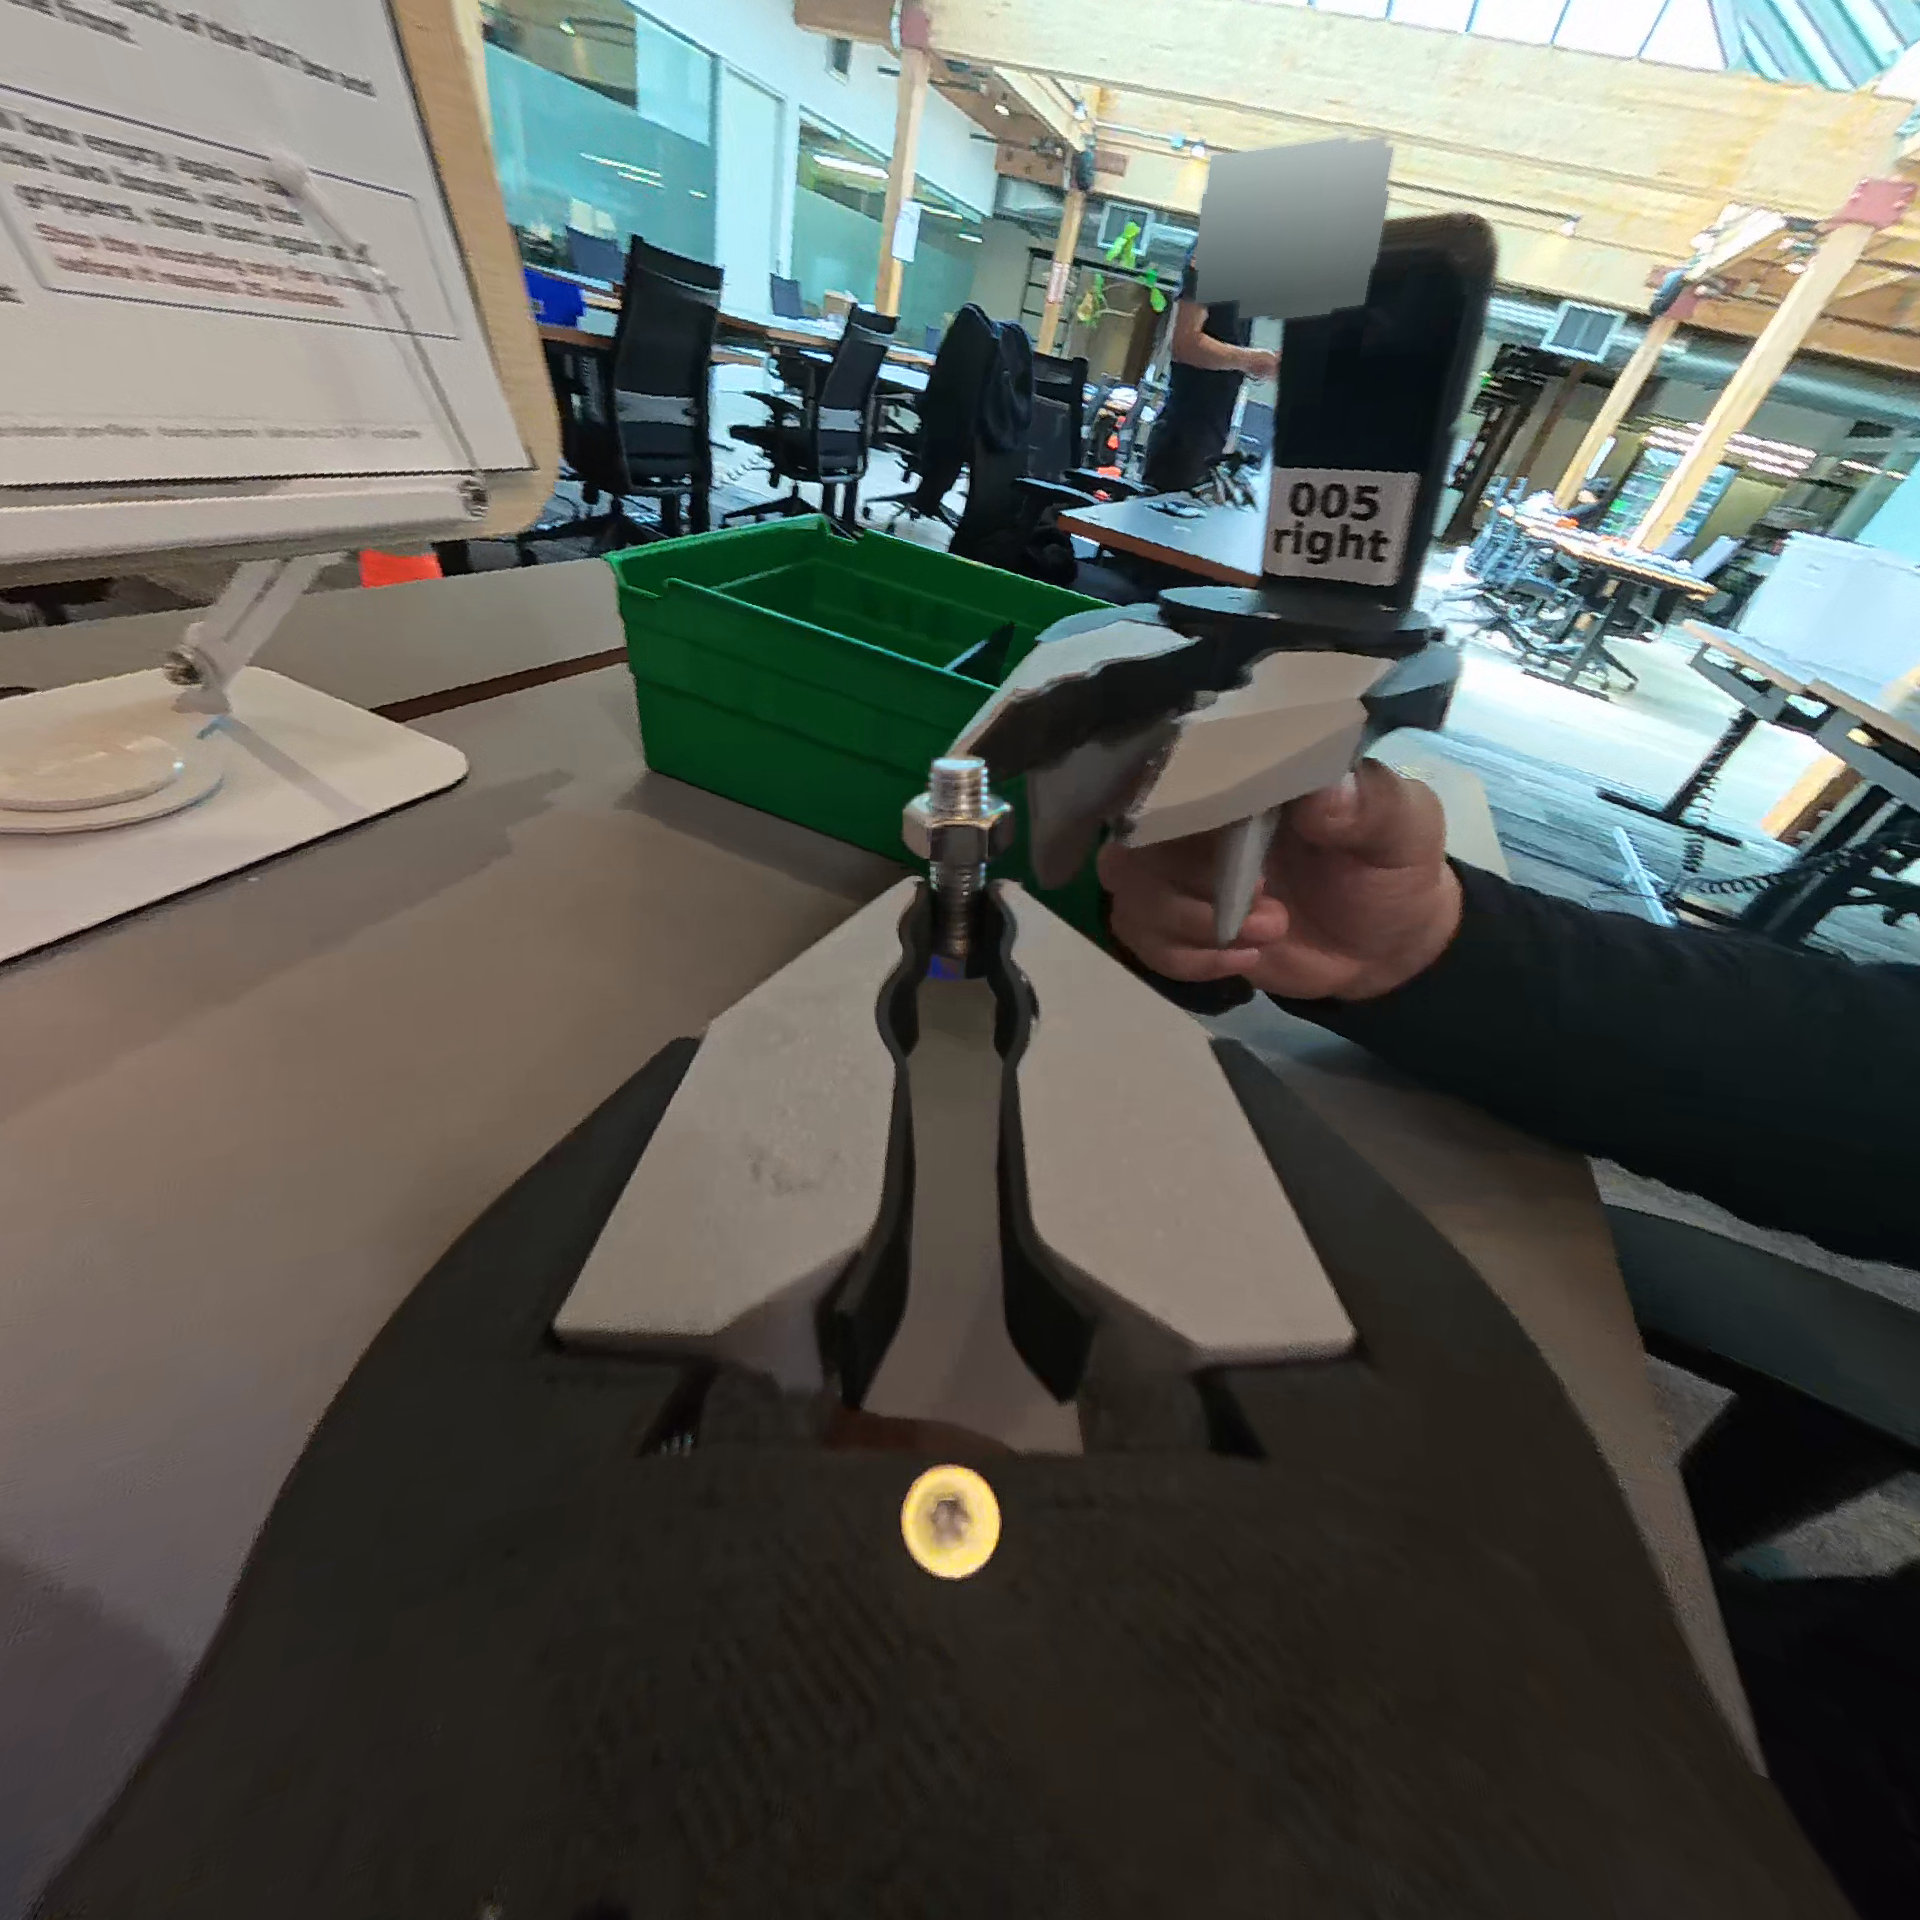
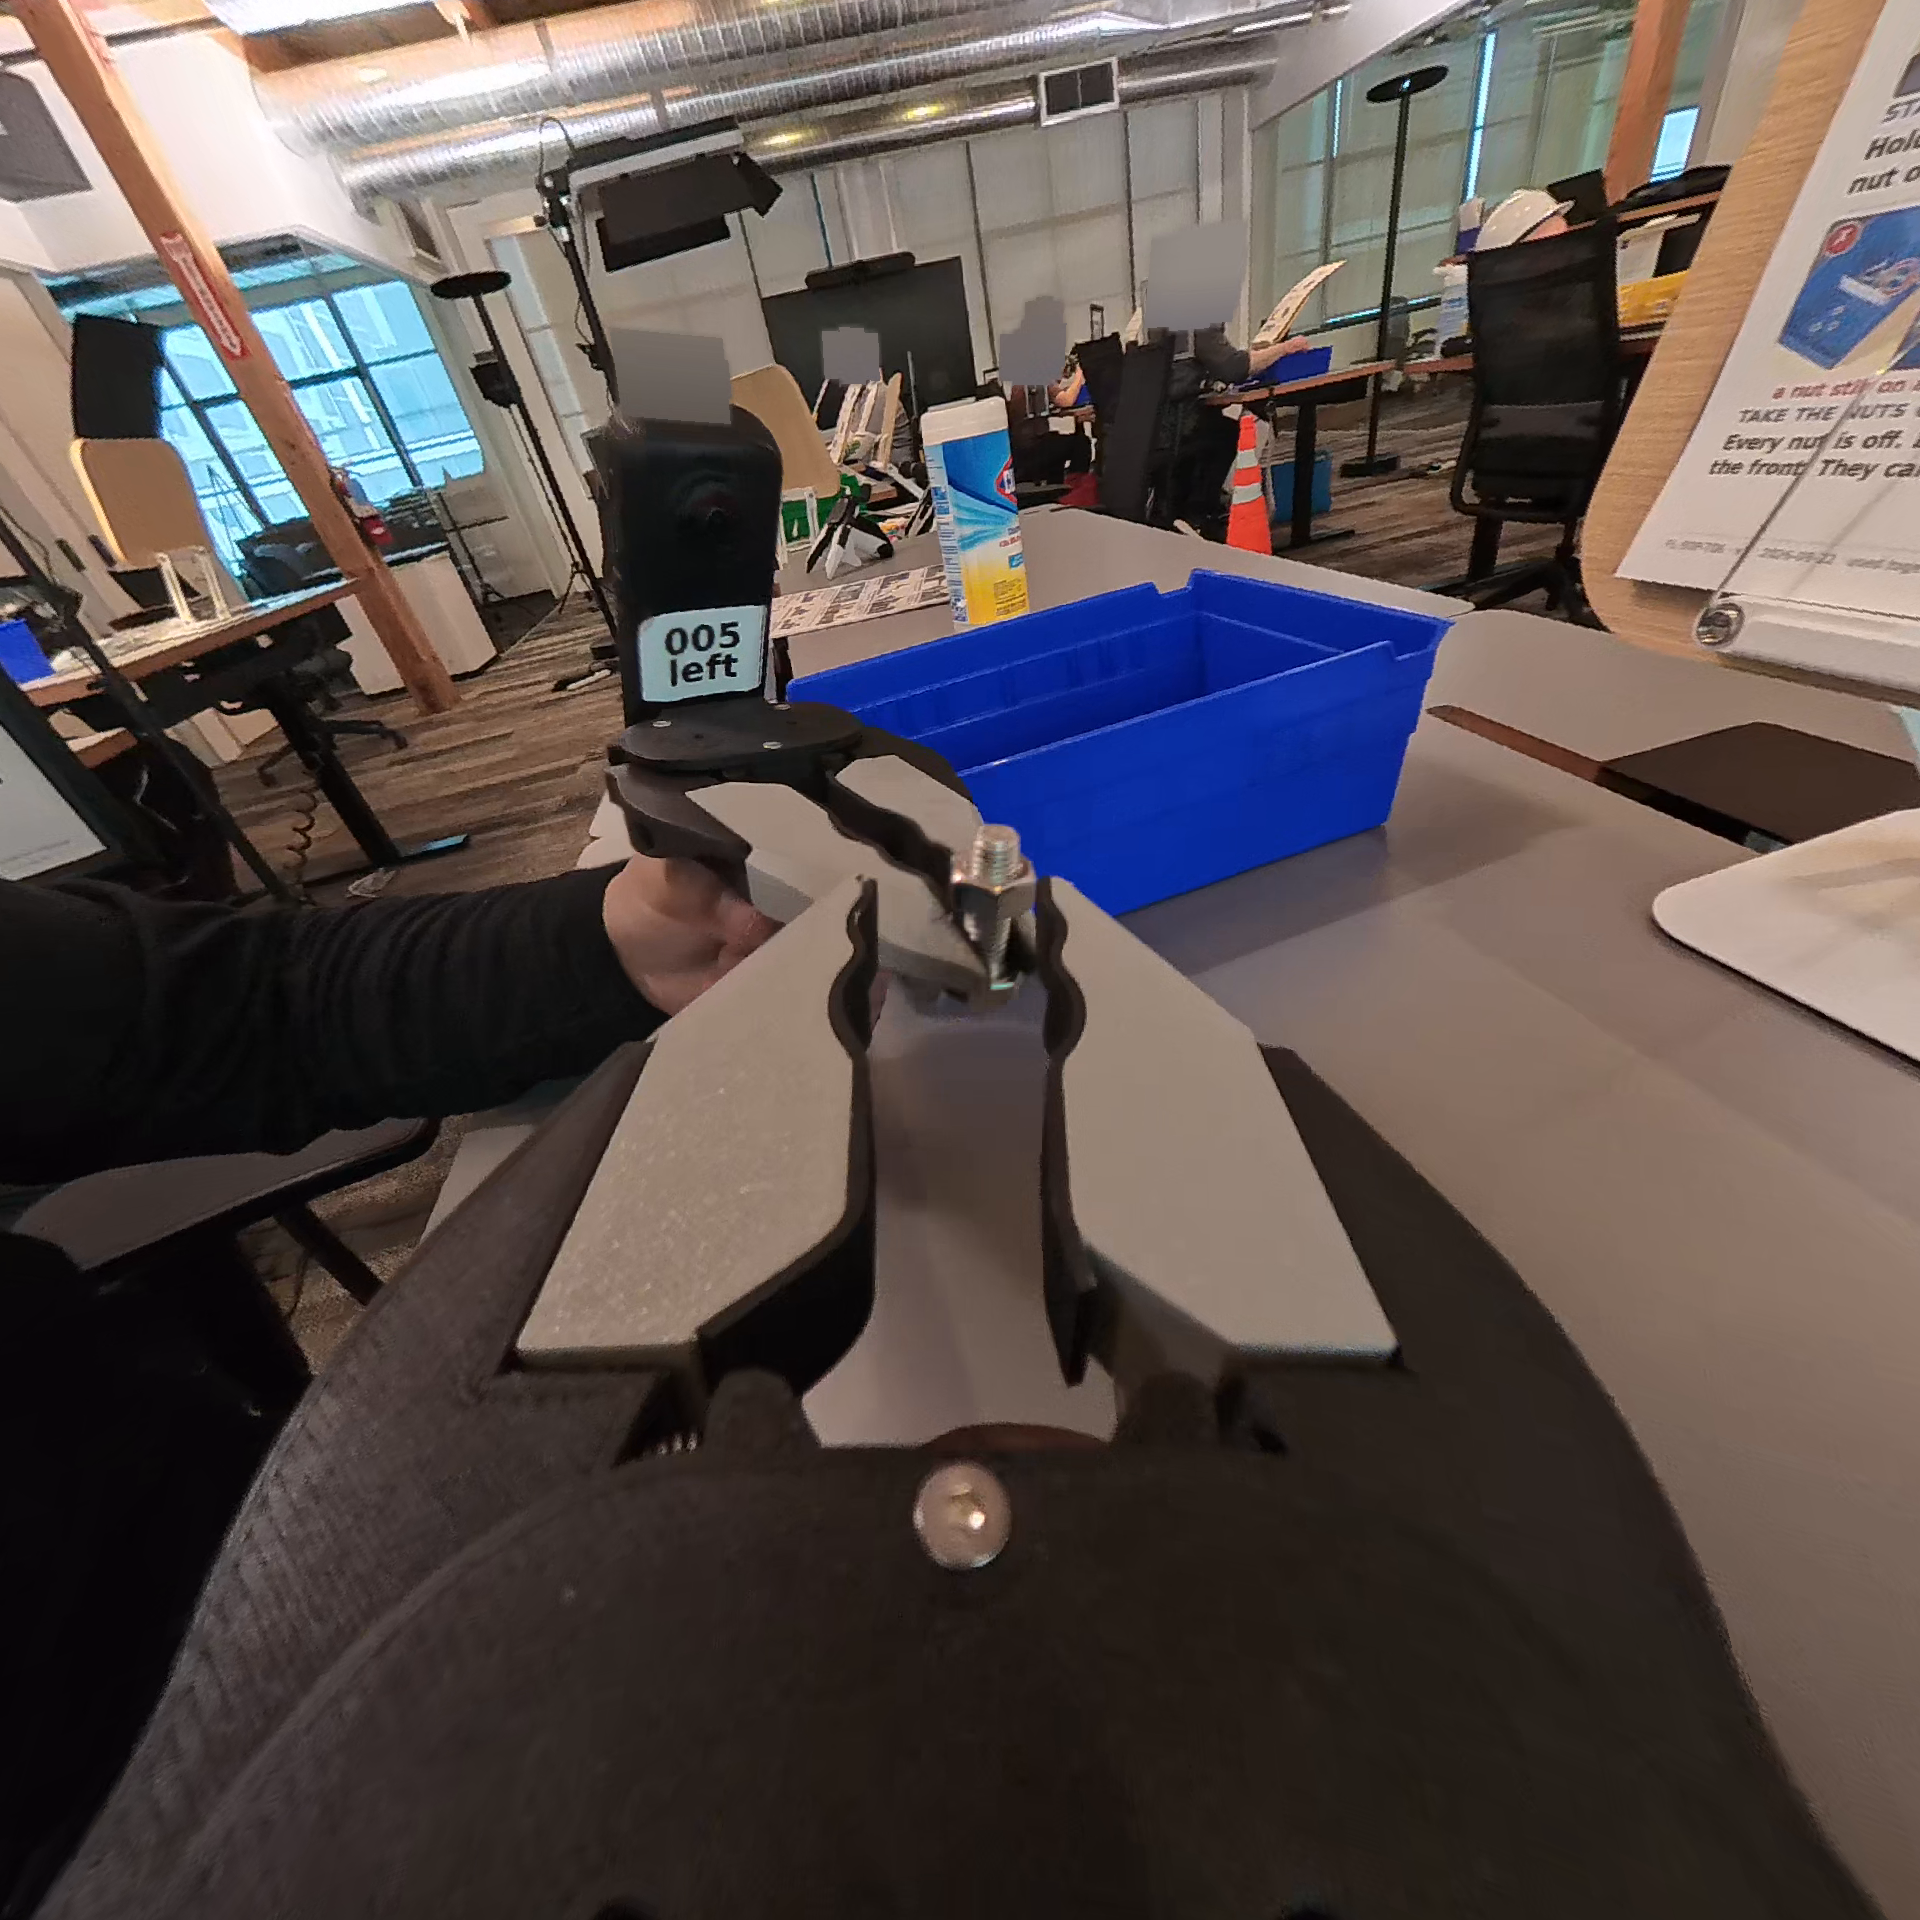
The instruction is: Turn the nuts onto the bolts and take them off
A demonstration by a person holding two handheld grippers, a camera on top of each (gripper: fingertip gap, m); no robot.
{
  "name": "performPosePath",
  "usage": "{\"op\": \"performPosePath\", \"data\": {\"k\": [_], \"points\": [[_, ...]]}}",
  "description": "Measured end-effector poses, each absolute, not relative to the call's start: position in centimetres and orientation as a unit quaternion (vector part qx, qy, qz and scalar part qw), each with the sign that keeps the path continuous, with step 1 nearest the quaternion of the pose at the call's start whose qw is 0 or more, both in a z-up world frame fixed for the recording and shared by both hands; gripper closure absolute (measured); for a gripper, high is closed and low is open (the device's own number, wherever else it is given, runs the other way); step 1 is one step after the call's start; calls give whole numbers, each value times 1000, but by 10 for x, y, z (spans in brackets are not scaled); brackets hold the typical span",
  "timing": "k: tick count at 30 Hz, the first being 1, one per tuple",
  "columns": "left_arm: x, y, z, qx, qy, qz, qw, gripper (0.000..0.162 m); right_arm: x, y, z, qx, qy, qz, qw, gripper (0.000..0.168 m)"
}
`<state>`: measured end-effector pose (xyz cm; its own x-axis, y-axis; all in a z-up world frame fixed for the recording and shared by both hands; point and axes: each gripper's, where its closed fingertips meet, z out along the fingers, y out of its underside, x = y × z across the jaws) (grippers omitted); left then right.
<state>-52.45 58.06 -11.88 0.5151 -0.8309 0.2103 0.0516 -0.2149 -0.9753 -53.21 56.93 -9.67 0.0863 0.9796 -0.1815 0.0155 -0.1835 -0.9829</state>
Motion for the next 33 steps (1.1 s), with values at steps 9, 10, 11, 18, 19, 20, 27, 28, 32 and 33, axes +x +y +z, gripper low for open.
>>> {"op": "performPosePath", "data": {"k": [9, 10, 11, 18, 19, 20, 27, 28, 32, 33], "points": [[-518, 578, -122, -671, 297, -398, 551, 156, -542, 565, -102, -573, -433, 520, 462, 130], [-514, 575, -123, -670, 302, -398, 549, 156, -544, 564, -102, -572, -430, 530, 455, 129], [-511, 573, -124, -670, 307, -397, 547, 156, -546, 562, -103, -571, -426, 541, 447, 129], [-518, 579, -122, -675, 295, -382, 558, 156, -538, 572, -99, -575, -408, 536, 464, 135], [-521, 581, -122, -677, 287, -386, 557, 156, -536, 574, -98, -578, -406, 532, 467, 136], [-524, 584, -122, -678, 280, -389, 557, 156, -534, 576, -98, -580, -406, 528, 469, 137], [-512, 576, -127, -677, 301, -390, 547, 156, -546, 569, -106, -584, -410, 535, 453, 135], [-509, 575, -128, -677, 307, -387, 546, 156, -548, 567, -106, -583, -411, 538, 449, 134], [-512, 577, -126, -676, 304, -379, 555, 156, -544, 572, -106, -586, -409, 530, 458, 137], [-516, 579, -124, -676, 296, -379, 558, 156, -541, 574, -104, -587, -404, 529, 461, 138]]}}
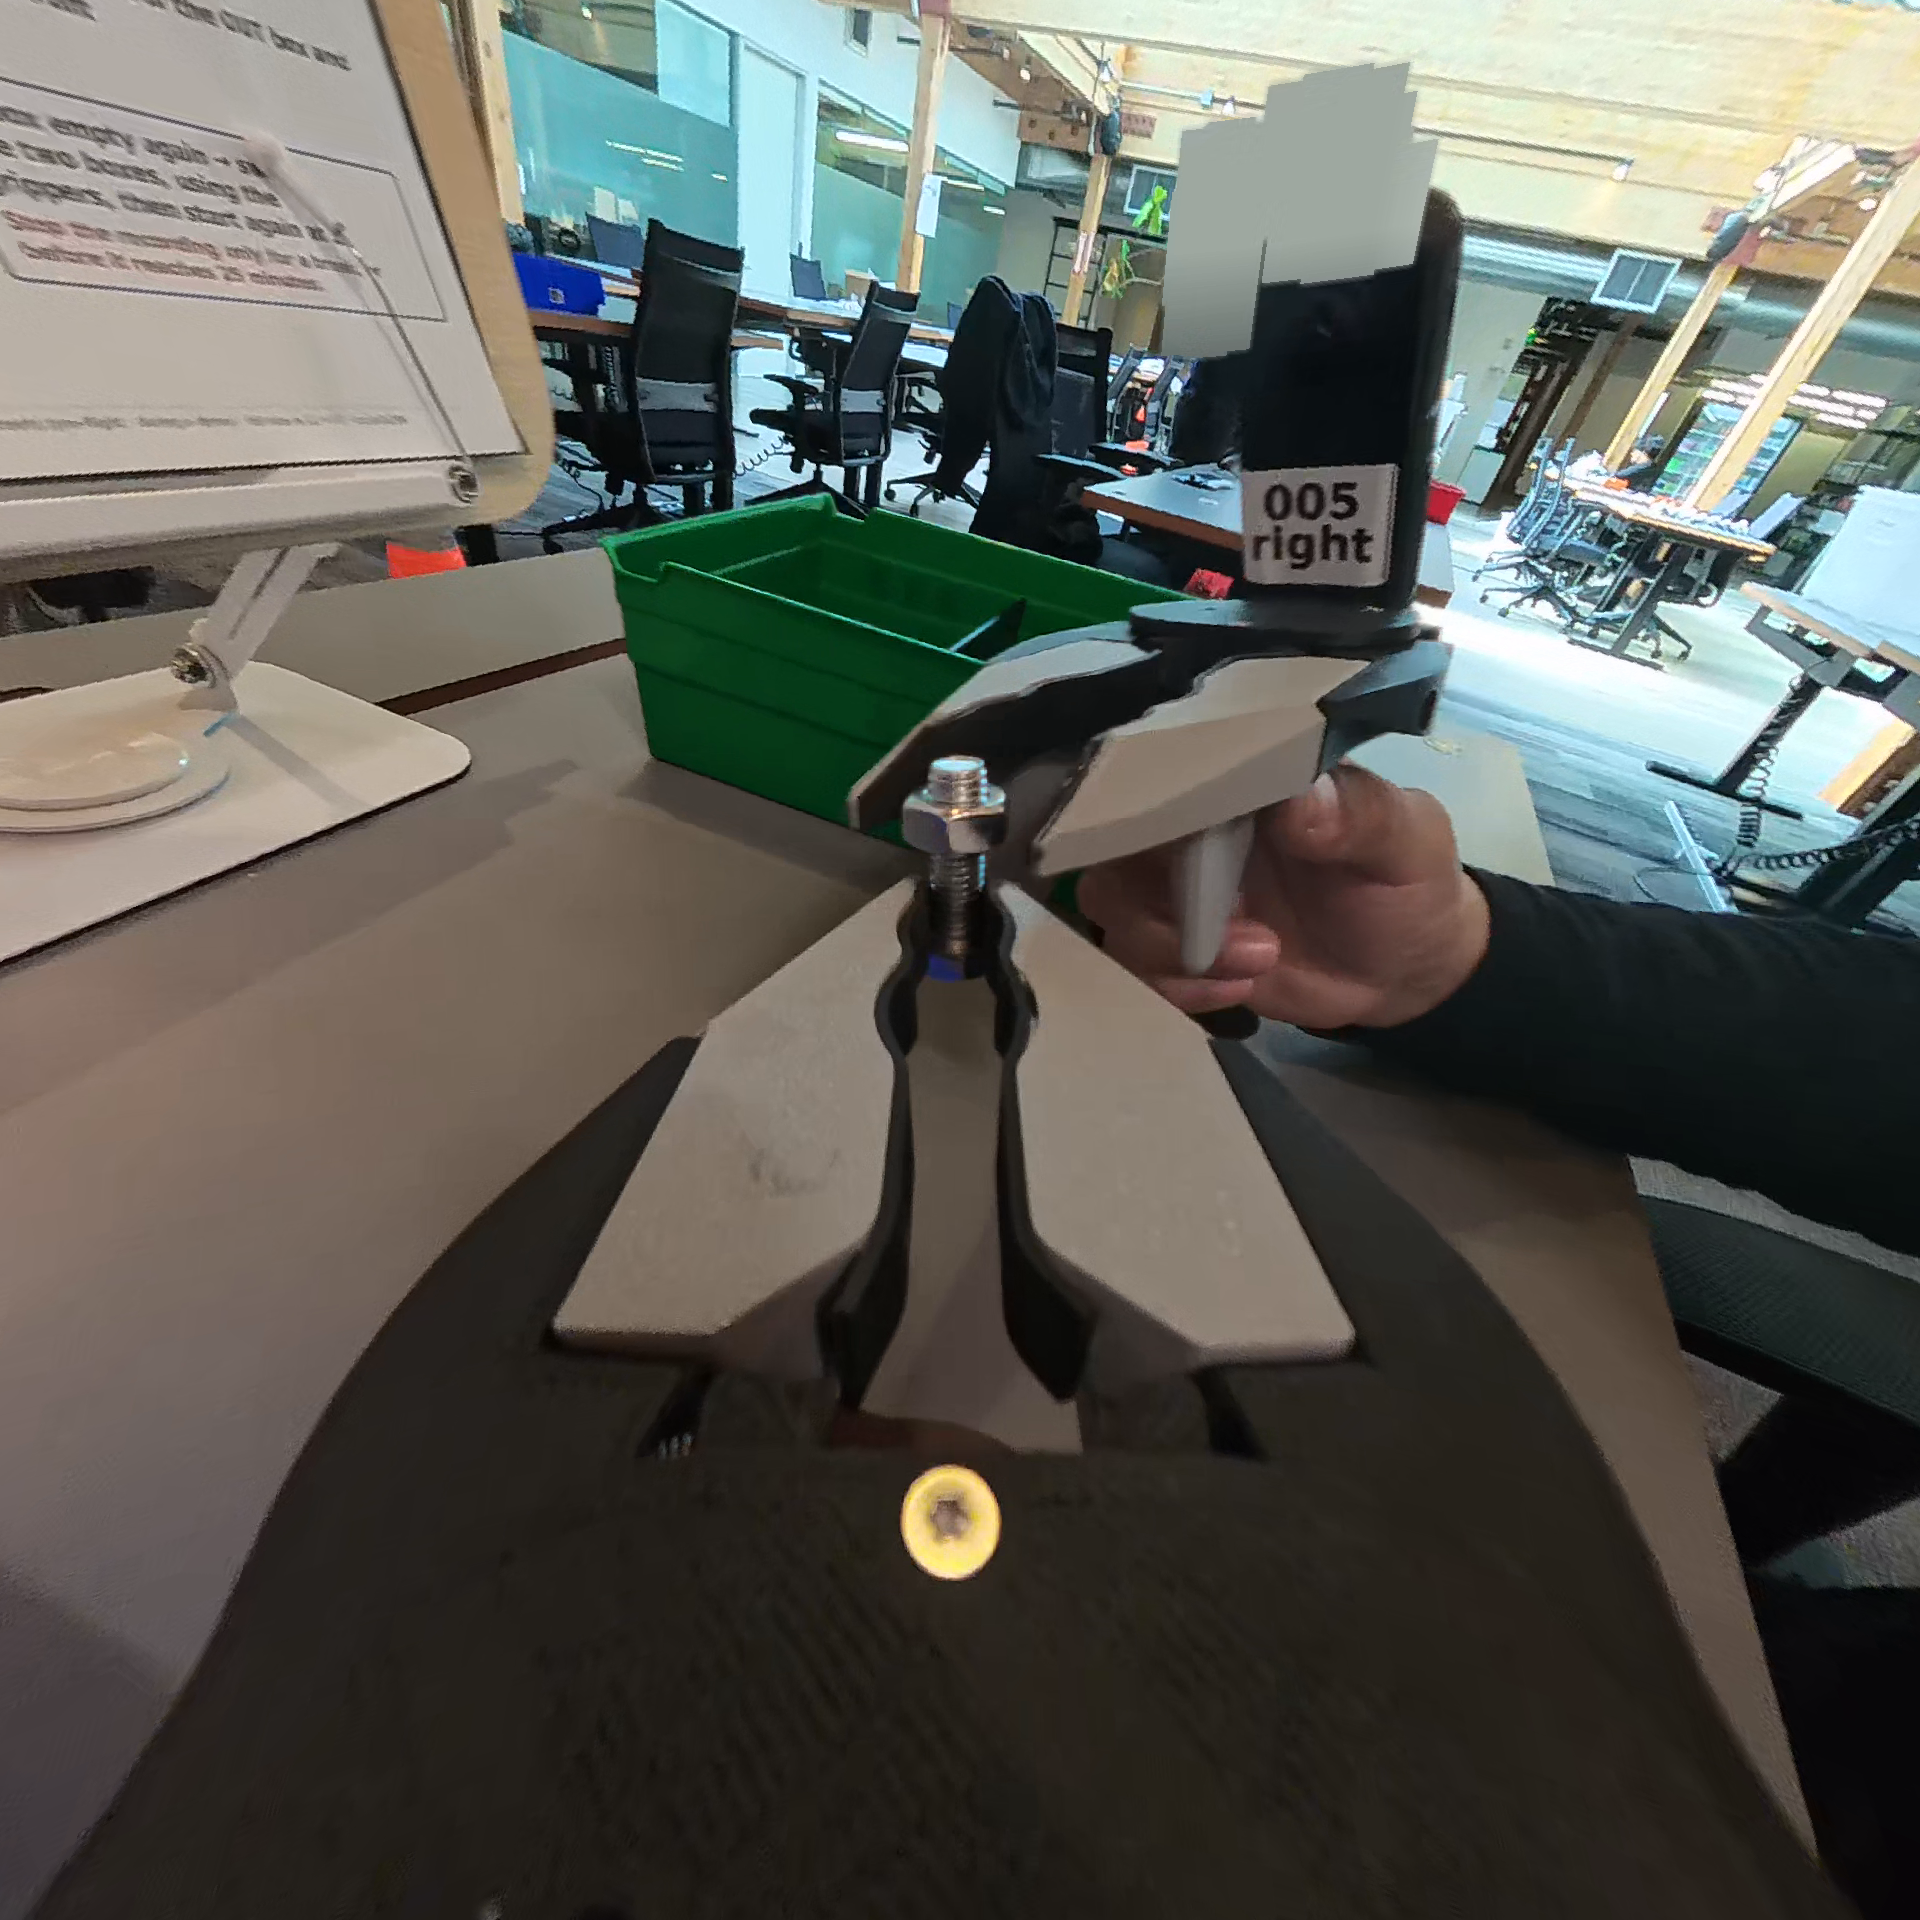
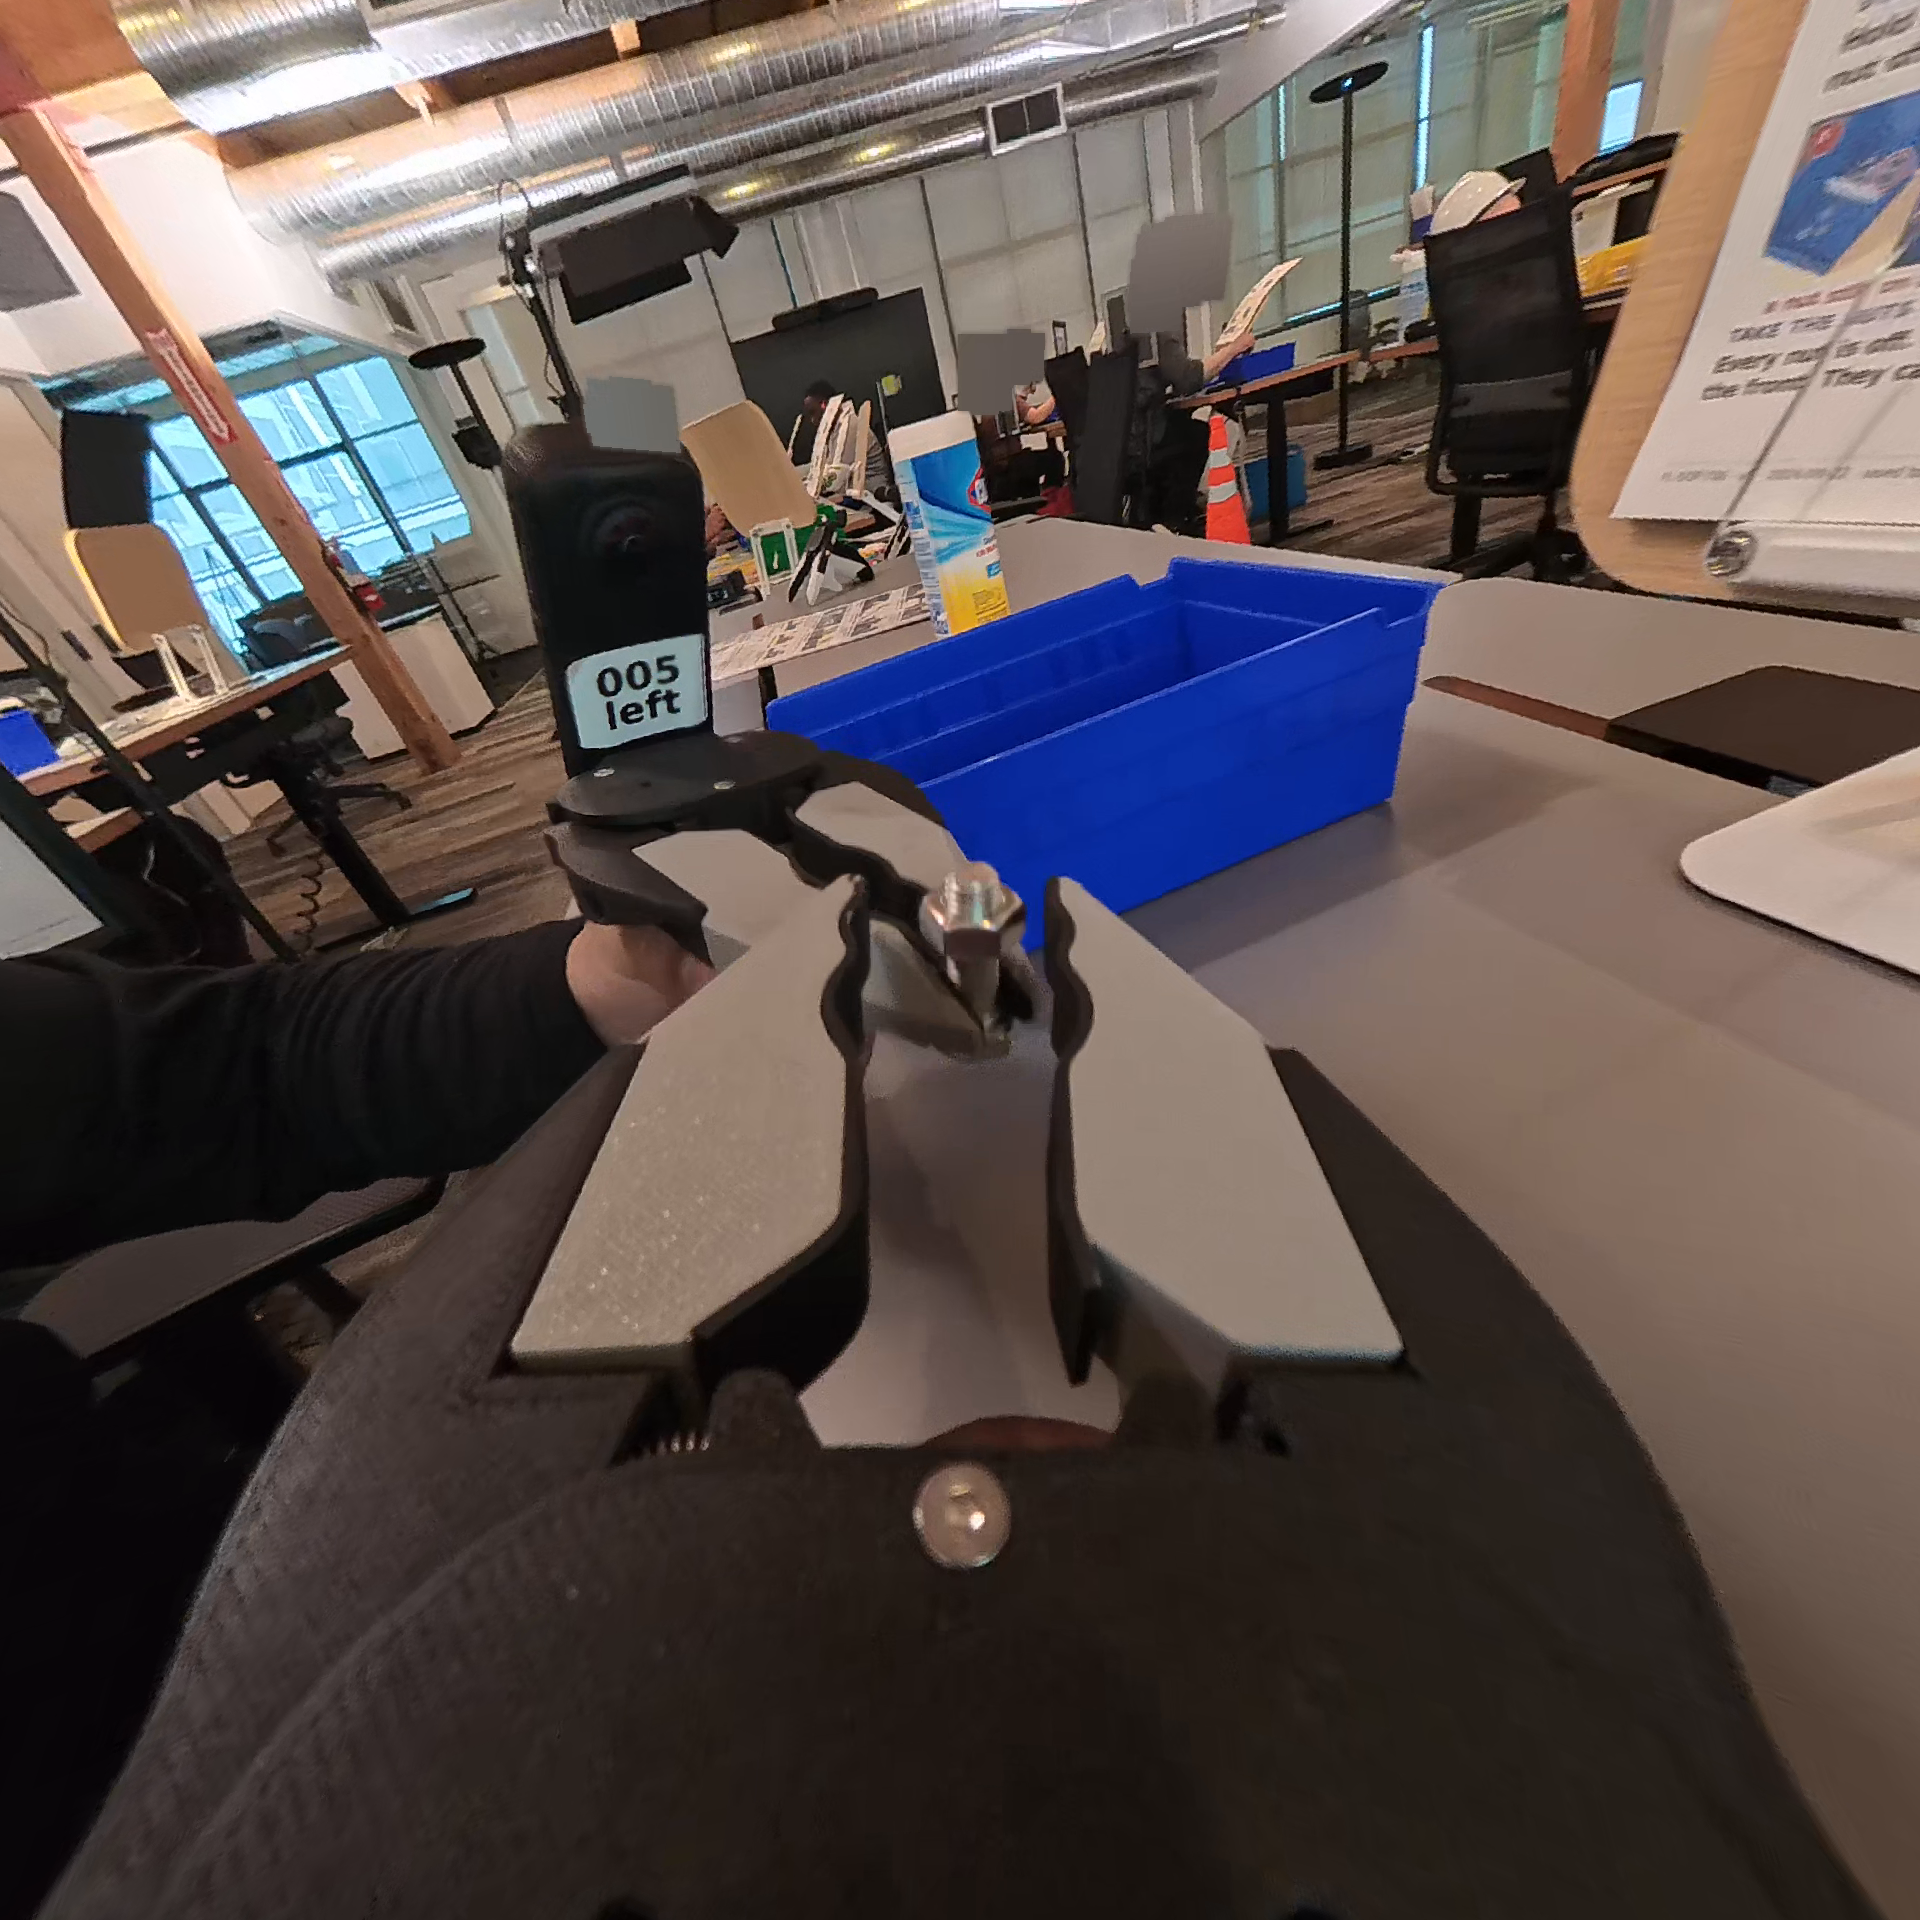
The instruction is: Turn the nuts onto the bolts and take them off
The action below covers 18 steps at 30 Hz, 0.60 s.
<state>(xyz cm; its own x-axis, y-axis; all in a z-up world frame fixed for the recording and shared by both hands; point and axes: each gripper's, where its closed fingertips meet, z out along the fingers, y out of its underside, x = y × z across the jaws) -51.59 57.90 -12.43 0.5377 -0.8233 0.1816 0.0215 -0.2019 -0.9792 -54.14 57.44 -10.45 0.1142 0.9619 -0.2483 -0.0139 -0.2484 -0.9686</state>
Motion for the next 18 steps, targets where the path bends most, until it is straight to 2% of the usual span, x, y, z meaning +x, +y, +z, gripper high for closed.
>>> {"op": "performPosePath", "data": {"k": [5, 11, 18], "points": [[-522, 583, -124, -680, 279, -395, 551, 156, -537, 578, -105, -588, -402, 528, 462, 143], [-506, 573, -129, -676, 309, -392, 542, 156, -553, 566, -111, -585, -410, 542, 442, 137], [-523, 583, -124, -680, 279, -395, 551, 156, -536, 581, -105, -587, -390, 543, 457, 143]]}}
